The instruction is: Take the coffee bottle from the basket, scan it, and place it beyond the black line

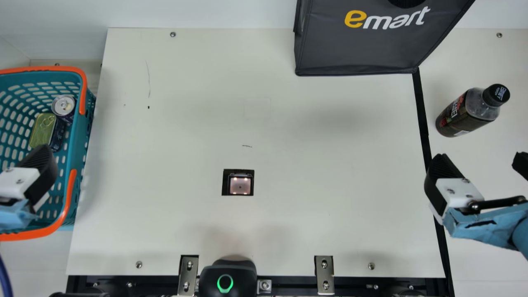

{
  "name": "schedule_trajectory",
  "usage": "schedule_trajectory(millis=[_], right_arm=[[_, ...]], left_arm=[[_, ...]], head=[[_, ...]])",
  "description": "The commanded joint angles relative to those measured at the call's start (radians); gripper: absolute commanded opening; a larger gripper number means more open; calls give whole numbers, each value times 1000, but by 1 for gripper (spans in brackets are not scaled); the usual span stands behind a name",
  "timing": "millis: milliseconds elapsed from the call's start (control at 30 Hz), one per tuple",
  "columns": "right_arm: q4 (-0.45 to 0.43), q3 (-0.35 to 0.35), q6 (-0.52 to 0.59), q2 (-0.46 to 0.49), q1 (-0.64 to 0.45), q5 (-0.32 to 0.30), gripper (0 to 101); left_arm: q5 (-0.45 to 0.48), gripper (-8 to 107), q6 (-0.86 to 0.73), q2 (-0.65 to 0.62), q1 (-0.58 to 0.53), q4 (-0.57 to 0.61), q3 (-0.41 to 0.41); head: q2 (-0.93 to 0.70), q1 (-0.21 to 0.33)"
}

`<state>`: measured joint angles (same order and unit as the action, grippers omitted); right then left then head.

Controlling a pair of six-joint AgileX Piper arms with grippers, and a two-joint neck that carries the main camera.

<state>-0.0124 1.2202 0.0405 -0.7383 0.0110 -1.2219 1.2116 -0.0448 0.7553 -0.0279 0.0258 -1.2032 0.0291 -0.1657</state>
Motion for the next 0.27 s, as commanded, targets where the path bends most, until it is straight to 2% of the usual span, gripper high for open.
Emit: schedule_trajectory(millis=[0,233], right_arm=[[0,0,0,0,0,0,91],[0,0,0,0,0,0,91]], left_arm=[[0,90,0,0,0,0,0],[0,90,0,0,0,0,0]], head=[[-2,27],[-2,27]])
